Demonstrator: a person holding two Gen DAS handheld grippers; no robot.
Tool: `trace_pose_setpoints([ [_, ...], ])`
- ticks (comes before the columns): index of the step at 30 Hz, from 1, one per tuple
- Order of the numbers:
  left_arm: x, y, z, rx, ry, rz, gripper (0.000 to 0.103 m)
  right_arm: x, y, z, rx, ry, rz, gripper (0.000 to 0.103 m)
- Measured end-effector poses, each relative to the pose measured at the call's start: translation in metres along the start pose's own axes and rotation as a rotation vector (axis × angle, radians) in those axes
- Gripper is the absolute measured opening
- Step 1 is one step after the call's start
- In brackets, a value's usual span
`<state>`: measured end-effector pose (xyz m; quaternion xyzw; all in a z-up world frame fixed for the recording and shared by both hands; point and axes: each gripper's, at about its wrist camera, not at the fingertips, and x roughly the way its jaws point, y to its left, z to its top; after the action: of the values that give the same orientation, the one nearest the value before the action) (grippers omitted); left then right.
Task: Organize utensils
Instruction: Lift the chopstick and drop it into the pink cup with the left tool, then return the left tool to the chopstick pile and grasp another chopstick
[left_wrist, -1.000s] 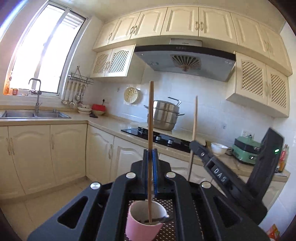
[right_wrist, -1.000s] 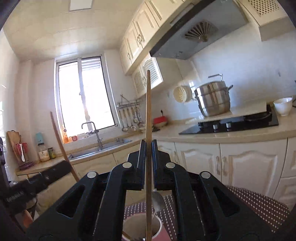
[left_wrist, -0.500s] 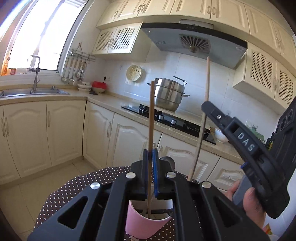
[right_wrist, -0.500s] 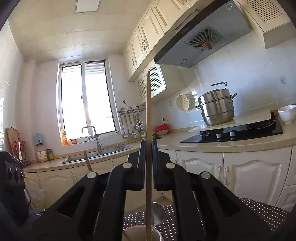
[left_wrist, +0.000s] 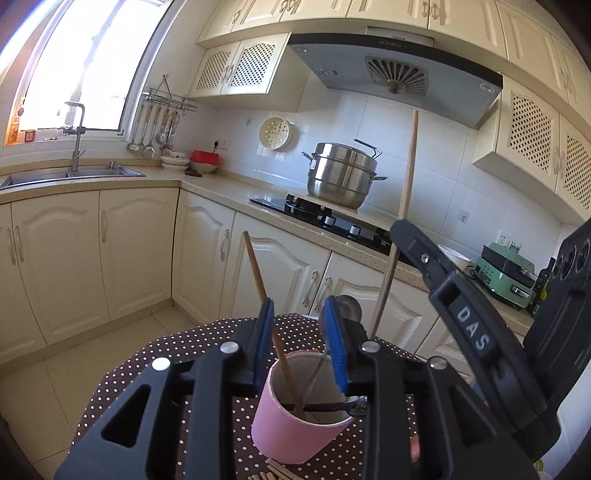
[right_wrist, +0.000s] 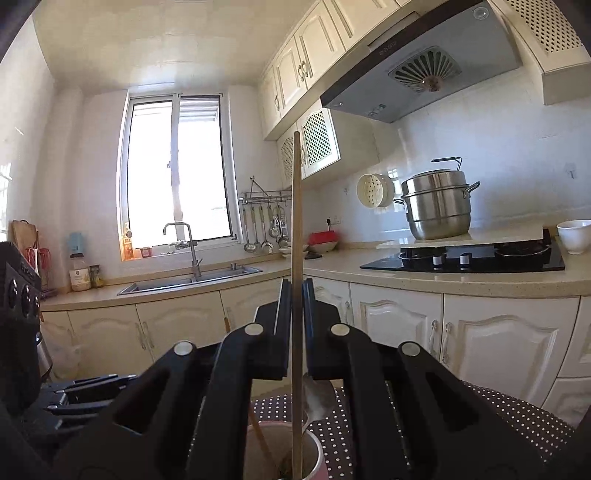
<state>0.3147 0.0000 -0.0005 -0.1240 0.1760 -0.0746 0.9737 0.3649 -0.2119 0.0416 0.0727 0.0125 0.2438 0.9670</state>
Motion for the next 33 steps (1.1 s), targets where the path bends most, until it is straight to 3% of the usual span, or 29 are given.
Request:
trace_pose_setpoints([
  [24, -0.035, -0.017, -0.005, 0.058, 0.009, 0.071, 0.054, -0.034, 0.010, -0.014, -0.016, 0.167, -0.046, 0.008],
  [27, -0.046, -0.018, -0.005, 0.056, 0.009, 0.075, 0.056, -0.042, 0.013, -0.010, -0.018, 0.164, -0.055, 0.024],
  [29, -0.055, -0.019, -0.005, 0.052, 0.005, 0.071, 0.058, -0.049, 0.016, -0.006, -0.023, 0.155, -0.062, 0.041],
  [33, -0.070, -0.017, -0.007, 0.039, 0.021, 0.062, 0.061, -0.063, 0.018, -0.001, -0.028, 0.144, -0.078, 0.049],
])
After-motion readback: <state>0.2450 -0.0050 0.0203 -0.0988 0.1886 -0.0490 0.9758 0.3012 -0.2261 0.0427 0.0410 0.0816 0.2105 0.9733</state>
